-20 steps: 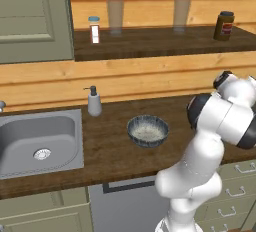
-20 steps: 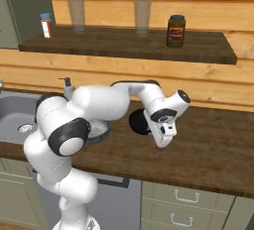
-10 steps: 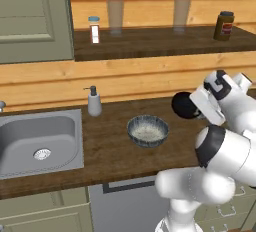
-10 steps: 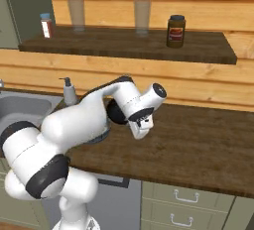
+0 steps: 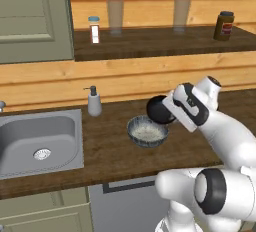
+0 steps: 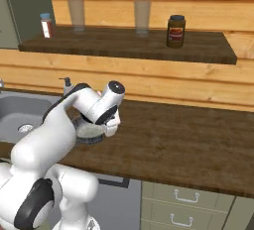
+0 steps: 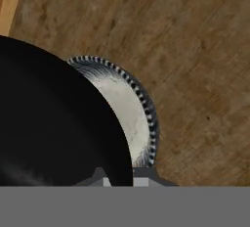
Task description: Pick up the bowls on the counter and stack them on top of one another in the open cabinet. Place the smaller bowl on top of the larger bowl.
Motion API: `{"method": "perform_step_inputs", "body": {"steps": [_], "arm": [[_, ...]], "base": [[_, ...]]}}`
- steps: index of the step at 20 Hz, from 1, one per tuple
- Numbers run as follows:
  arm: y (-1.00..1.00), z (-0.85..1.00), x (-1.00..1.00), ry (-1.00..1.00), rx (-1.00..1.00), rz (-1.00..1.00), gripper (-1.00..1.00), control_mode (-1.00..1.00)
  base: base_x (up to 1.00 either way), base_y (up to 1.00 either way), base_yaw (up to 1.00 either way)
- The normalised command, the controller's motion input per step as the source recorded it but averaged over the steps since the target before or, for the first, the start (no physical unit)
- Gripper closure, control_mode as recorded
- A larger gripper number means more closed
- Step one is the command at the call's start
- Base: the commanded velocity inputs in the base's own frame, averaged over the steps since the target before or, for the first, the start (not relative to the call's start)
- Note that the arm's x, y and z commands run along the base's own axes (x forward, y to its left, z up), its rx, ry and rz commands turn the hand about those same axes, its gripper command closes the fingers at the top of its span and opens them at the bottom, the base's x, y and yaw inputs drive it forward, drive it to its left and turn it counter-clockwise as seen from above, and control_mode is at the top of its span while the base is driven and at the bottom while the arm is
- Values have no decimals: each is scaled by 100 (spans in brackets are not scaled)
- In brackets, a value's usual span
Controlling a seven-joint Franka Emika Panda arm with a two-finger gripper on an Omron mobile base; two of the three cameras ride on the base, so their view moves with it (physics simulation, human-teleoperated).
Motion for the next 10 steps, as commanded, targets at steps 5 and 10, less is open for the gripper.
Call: {"method": "perform_step_inputs", "body": {"steps": [5, 10], "arm": [[67, -1, 19, 5, -5, 0, 100, -100], [14, -32, 26, 18, 0, 0, 100, -100]], "base": [[0, 0, 0], [0, 0, 0]]}}
